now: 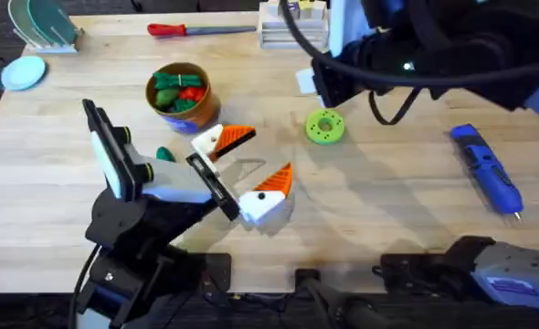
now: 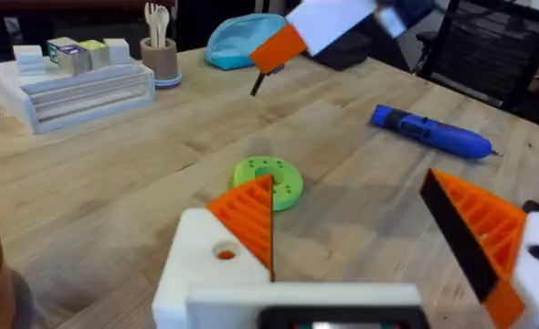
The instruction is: Pick up the gripper from the table and insert it into the empty holder that is missing its gripper. Then pick up a screw, insert it into the mounting hole, and use the screwdriver to tighten it. Finally, clean up the table by picking up the vegetable and placing it into the bucket.
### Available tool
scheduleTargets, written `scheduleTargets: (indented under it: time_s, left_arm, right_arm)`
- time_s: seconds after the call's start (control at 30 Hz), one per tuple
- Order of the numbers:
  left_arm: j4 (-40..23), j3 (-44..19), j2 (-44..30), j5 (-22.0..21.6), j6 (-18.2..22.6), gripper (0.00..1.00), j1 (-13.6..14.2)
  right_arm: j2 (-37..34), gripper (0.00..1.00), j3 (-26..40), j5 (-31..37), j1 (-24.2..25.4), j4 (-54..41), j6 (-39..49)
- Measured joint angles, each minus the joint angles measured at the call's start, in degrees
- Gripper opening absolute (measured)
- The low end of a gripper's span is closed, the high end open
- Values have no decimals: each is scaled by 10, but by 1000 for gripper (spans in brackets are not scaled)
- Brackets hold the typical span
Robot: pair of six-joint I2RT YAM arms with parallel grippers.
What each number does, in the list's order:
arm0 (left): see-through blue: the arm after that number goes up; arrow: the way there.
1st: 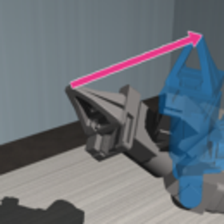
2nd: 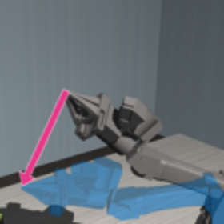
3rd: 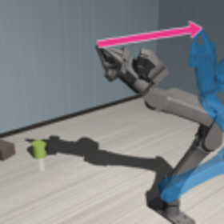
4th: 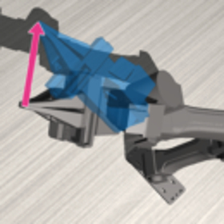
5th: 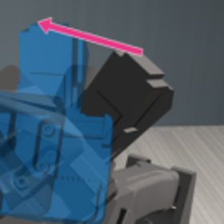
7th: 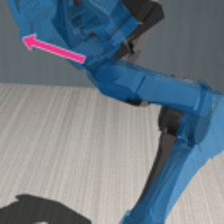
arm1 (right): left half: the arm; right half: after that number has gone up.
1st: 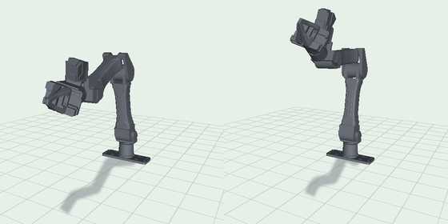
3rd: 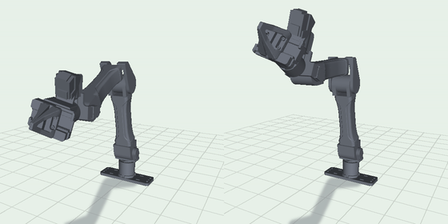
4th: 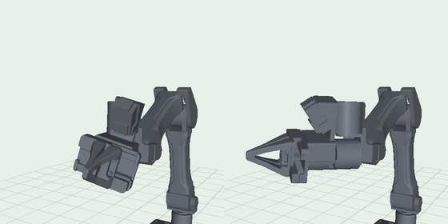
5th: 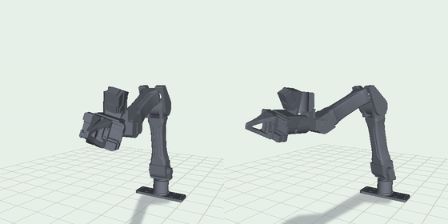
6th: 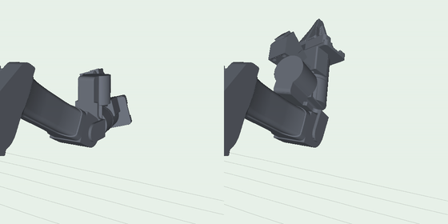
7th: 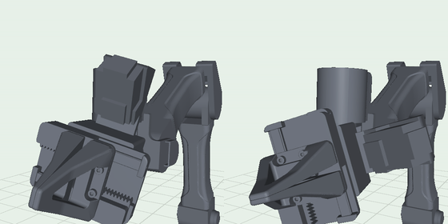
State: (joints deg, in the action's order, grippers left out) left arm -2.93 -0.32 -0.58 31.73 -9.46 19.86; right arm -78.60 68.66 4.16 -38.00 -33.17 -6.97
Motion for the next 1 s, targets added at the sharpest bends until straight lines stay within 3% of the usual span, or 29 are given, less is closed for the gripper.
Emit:
scheduleTargets:
  time_s: [0.47, 0.8, 1.0]
  left_arm:
    - [0, 0, 0, -3, 35, 992, 0]
    - [0, 0, 0, -1, 47, 993, 0]
    - [-1, 0, 0, 29, 71, 993, 0]
  right_arm:
    - [-59, 6, 199, 1, -105, -124, 28]
    - [-81, 6, 218, 1, -185, -132, 30]
    - [-88, 6, 218, 1, -211, -136, 30]
